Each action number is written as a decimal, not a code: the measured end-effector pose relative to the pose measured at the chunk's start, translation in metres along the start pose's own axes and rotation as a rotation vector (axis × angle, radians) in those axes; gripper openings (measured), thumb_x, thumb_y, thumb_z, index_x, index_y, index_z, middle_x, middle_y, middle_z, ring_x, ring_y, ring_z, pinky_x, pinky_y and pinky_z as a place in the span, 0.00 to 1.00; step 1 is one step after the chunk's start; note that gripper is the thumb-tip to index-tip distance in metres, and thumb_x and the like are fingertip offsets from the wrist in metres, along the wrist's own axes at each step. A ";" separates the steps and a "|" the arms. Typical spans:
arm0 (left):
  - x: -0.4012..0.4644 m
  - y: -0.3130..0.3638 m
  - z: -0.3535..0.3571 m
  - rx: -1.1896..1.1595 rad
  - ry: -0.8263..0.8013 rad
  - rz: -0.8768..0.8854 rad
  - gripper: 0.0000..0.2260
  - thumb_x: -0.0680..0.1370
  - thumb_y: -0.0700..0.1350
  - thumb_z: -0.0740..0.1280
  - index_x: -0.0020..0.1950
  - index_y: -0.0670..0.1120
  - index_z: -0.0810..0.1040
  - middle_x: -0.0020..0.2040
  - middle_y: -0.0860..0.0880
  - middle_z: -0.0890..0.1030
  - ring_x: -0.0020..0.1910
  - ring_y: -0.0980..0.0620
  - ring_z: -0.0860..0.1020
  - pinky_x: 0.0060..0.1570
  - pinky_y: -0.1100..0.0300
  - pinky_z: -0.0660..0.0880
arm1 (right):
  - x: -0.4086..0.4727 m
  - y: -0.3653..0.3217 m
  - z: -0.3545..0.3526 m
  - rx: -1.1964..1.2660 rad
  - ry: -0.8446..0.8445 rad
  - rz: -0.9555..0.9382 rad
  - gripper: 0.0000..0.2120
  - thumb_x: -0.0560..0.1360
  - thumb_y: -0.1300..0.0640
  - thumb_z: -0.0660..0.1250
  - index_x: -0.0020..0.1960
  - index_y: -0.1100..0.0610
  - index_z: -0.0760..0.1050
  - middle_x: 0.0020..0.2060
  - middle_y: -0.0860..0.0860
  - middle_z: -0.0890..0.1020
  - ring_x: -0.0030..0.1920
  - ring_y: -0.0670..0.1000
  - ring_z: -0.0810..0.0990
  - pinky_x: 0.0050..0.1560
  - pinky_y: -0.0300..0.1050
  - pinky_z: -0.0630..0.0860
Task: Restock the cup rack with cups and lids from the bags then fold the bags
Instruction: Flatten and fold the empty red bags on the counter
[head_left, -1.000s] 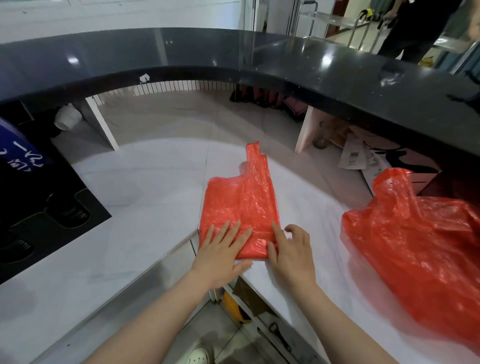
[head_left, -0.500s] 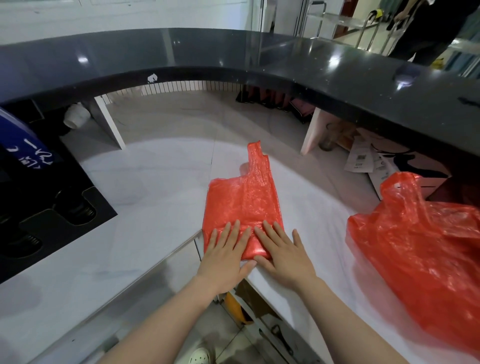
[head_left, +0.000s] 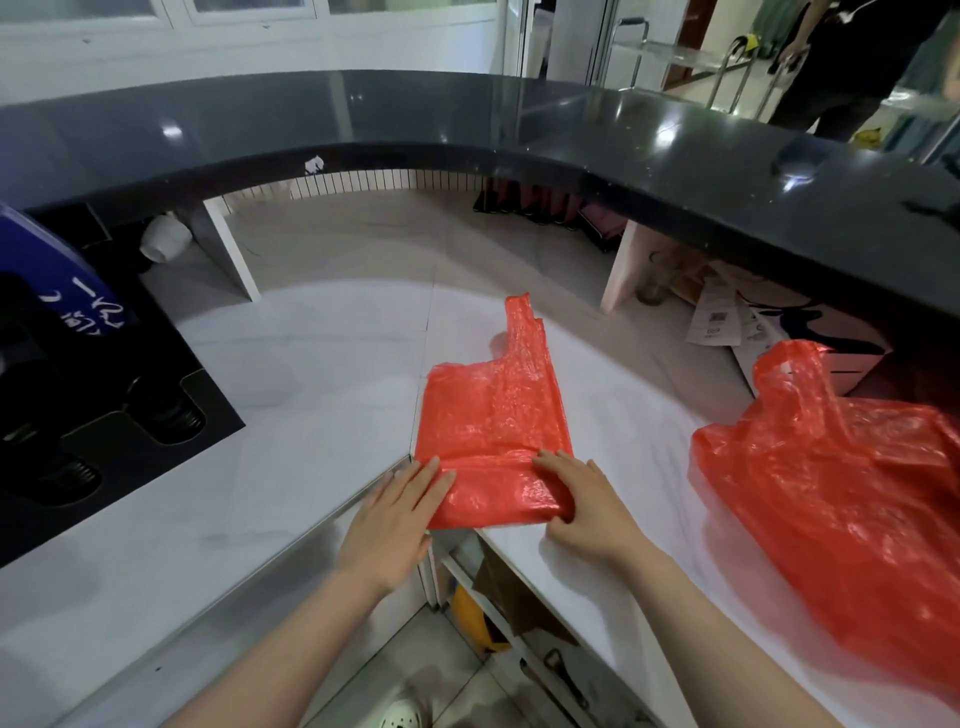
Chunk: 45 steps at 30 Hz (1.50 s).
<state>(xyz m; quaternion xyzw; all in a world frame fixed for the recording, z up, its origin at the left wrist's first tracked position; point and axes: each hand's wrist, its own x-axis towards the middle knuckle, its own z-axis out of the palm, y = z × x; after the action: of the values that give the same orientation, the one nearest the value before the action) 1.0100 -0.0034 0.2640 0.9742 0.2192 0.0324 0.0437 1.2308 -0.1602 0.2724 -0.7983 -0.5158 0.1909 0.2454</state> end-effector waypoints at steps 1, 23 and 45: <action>0.000 -0.002 0.001 -0.019 0.047 -0.034 0.38 0.57 0.49 0.83 0.65 0.44 0.77 0.64 0.44 0.78 0.60 0.43 0.79 0.55 0.45 0.76 | -0.001 0.001 0.001 -0.008 -0.001 -0.013 0.34 0.65 0.45 0.62 0.72 0.43 0.63 0.74 0.44 0.65 0.75 0.48 0.59 0.74 0.47 0.44; 0.023 -0.004 -0.015 -0.829 0.263 -0.593 0.03 0.76 0.48 0.69 0.47 0.56 0.78 0.39 0.62 0.79 0.41 0.63 0.78 0.36 0.73 0.66 | -0.005 -0.002 0.012 0.306 0.459 0.367 0.24 0.72 0.46 0.71 0.62 0.43 0.63 0.40 0.45 0.79 0.41 0.44 0.78 0.38 0.39 0.73; 0.051 0.042 0.015 -0.073 -0.153 0.006 0.30 0.75 0.68 0.37 0.73 0.60 0.32 0.78 0.54 0.39 0.73 0.52 0.32 0.68 0.49 0.27 | 0.001 -0.003 0.018 -0.461 0.084 -0.027 0.29 0.79 0.33 0.45 0.77 0.39 0.44 0.77 0.45 0.40 0.77 0.49 0.36 0.74 0.60 0.35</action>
<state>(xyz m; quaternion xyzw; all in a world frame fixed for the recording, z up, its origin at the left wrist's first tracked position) 1.0755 -0.0205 0.2555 0.9722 0.2110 -0.0338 0.0958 1.2187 -0.1544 0.2593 -0.8334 -0.5458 0.0316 0.0805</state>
